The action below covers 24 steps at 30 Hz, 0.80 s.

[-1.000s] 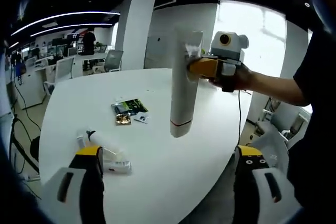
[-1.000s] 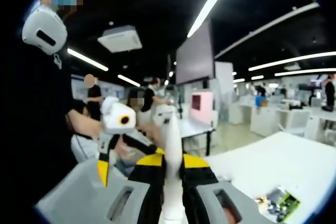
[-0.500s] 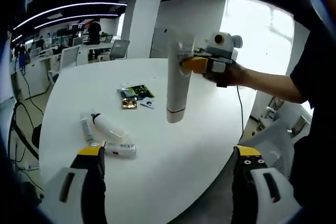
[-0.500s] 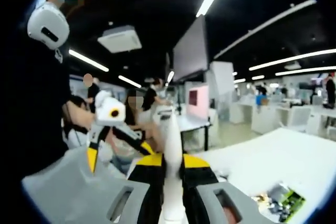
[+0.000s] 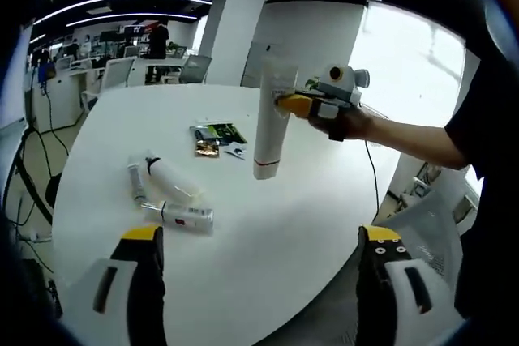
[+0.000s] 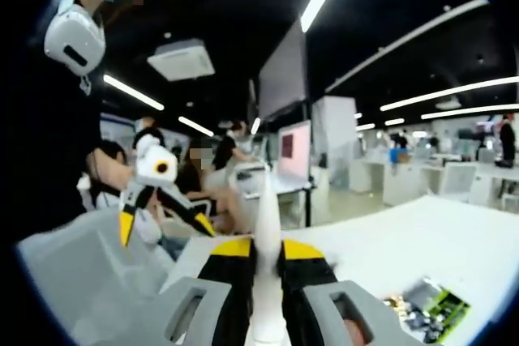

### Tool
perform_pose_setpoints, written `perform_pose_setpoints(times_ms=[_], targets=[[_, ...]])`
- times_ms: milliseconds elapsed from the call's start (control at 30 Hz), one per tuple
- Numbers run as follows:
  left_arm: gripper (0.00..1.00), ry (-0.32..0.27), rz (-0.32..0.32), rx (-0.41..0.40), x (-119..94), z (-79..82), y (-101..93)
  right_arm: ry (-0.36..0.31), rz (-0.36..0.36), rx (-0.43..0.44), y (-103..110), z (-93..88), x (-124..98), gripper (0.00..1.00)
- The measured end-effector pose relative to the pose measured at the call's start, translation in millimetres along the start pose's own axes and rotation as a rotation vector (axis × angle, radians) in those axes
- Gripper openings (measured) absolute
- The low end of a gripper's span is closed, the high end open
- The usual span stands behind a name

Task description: Arrange the skincare products in the storage area until every visible bottle or jar stands upright without overlapping.

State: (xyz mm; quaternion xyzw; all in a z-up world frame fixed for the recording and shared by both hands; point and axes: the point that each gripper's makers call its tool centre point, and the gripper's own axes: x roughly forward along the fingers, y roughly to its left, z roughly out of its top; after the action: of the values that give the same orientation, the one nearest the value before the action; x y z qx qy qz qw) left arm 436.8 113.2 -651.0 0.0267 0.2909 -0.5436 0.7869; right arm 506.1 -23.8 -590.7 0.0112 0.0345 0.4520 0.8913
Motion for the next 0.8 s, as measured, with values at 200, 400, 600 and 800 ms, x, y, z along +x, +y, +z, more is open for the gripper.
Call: perform_pose_setpoints(times_ms=[200, 400, 600, 800], targets=[[0.93, -0.003, 0.023, -0.020, -1.9, -6.8, 7.5, -0.002, 0.001, -0.006, -15.3, -17.7, 2.8, 0.03], [0.92, -0.010, 0.038, -0.032, 1.6, -8.3, 13.6, -0.009, -0.027, 0.011, -33.6, -34.1, 2.7, 0.03], [0.92, -0.001, 0.041, -0.045, 1.8, -18.7, 12.1, -0.012, -0.035, 0.006, -44.4, -41.9, 3.0, 0.03], [0.91, 0.017, 0.046, -0.063, 0.0, -31.4, 14.9, -0.034, -0.056, -0.019, -58.8, -49.0, -1.3, 0.03]])
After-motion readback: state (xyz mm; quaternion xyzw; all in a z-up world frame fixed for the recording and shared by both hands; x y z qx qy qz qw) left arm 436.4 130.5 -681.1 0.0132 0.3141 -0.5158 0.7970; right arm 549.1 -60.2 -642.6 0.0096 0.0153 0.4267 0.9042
